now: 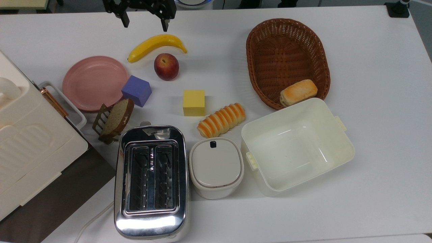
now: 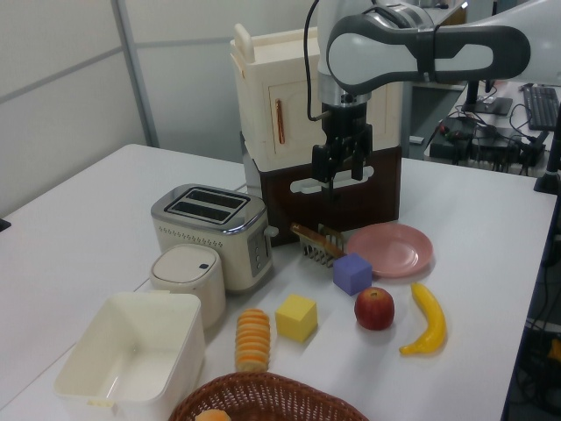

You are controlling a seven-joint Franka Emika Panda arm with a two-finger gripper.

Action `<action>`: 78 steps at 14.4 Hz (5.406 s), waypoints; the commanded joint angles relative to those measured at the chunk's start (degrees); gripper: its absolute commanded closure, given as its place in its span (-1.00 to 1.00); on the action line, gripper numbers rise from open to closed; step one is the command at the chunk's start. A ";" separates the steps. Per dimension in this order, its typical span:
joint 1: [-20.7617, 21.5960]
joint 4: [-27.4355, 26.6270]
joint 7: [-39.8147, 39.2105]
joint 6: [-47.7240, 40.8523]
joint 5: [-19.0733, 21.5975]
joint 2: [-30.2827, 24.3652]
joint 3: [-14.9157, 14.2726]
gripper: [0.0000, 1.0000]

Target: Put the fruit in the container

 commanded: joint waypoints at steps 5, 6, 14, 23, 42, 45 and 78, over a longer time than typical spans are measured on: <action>-0.07 -0.74 -0.36 -2.00 0.73 -0.50 0.01 -1.00; -0.07 -1.53 -0.27 -2.09 0.91 -0.76 0.01 -1.00; -0.25 -12.88 -0.45 0.46 -0.40 -7.44 -0.52 -1.00; 3.52 -12.79 -0.28 1.16 -0.76 -7.44 -4.72 -1.00; 4.93 -38.80 2.54 28.23 -3.75 -11.75 -6.23 -1.00; 5.02 -38.89 1.49 29.89 -3.84 -10.34 -6.23 -1.00; 7.48 -36.79 -1.07 36.41 -5.43 -0.93 -6.23 0.51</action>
